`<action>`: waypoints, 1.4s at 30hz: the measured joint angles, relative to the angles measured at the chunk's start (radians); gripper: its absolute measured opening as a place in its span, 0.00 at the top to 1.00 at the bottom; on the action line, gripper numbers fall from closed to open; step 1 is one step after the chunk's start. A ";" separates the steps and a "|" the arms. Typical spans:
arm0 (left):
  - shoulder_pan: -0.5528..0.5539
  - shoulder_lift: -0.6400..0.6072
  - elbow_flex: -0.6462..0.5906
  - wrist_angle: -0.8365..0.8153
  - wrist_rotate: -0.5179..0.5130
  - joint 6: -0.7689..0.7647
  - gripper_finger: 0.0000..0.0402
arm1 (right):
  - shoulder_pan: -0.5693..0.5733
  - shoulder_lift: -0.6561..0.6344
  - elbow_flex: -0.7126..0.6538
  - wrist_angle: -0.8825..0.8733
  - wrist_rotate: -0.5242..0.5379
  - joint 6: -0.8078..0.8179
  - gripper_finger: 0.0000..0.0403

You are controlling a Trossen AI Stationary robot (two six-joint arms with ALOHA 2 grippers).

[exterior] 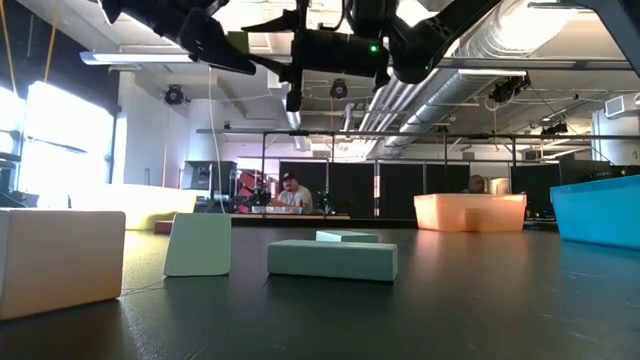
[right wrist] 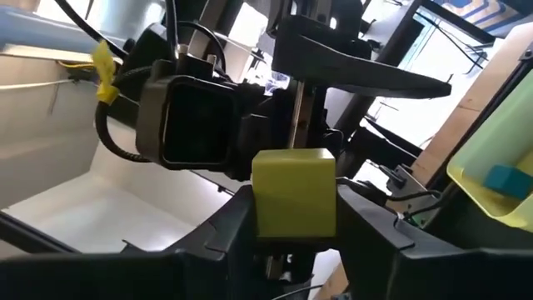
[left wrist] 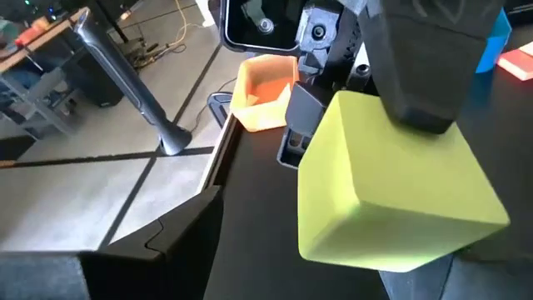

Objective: Sort blocks by size
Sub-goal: Put the yellow square block into the yellow bin

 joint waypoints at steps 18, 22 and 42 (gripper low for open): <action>-0.006 0.002 0.002 0.033 -0.138 -0.055 0.34 | -0.036 0.002 -0.002 -0.117 0.126 0.018 0.67; -0.006 0.011 0.002 0.036 -0.137 -0.058 0.34 | -0.034 0.002 -0.002 -0.170 0.153 0.021 0.67; -0.006 0.067 0.004 0.036 -0.131 -0.034 0.34 | -0.034 0.005 -0.003 -0.154 0.113 0.046 0.67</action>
